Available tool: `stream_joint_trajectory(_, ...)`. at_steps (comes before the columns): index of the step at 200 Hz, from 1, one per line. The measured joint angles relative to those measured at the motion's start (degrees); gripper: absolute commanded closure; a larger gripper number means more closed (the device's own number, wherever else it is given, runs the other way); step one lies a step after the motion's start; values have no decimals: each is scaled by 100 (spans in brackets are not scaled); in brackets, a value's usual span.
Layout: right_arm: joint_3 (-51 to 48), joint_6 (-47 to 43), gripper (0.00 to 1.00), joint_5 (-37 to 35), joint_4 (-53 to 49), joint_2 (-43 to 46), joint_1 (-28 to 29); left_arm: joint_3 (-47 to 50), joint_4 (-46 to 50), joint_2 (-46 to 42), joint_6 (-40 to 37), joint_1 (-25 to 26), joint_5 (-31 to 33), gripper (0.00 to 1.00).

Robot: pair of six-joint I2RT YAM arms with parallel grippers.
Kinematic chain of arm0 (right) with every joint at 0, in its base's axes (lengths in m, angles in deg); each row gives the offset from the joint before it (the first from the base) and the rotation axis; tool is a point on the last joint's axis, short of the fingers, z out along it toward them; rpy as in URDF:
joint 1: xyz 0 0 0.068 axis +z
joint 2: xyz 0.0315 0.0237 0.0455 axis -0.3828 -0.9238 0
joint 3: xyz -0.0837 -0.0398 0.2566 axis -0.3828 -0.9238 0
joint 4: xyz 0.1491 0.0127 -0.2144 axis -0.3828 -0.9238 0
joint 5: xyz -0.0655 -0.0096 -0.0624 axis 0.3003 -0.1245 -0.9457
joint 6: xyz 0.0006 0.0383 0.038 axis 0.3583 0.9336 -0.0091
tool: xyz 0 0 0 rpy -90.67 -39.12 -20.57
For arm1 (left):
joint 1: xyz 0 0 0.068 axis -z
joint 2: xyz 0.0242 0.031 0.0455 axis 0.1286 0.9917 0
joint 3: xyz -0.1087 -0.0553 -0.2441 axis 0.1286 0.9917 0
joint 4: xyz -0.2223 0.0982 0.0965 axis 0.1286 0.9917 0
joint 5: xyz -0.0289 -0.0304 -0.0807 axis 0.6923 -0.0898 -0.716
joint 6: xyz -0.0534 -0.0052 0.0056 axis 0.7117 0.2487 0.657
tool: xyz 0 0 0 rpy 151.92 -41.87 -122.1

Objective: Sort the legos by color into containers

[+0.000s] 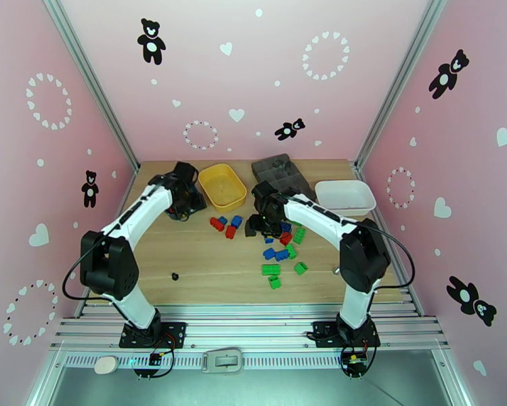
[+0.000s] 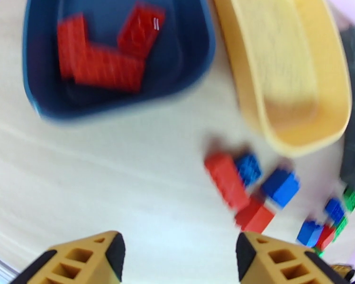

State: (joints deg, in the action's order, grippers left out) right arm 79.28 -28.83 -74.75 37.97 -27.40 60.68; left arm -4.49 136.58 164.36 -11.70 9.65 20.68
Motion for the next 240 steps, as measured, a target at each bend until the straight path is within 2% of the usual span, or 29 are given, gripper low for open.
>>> stream_joint_trajectory(23, -262, 35, 34, -52, 28, 225, 2, 317, -57, 39, 348, 304, -2, 33)
stream_joint_trajectory(81, -691, 127, 33, -181, 39, 673, 0, 313, -555, 741, 1062, 752, -46, 33)
stream_joint_trajectory(130, -831, 212, 33, -243, 44, 990, 0, 149, -750, 1276, 1355, 787, -46, 33)
stream_joint_trajectory(181, -850, 208, 33, -236, 48, 994, 0, -22, -901, 1338, 1429, 793, -46, 33)
stream_joint_trajectory(226, -835, 190, 33, -234, 20, 994, 2, -96, -949, 1488, 1497, 793, -46, 35)
stream_joint_trajectory(240, -809, 186, 33, -232, 13, 994, 2, -98, -999, 1600, 1502, 793, -46, 39)
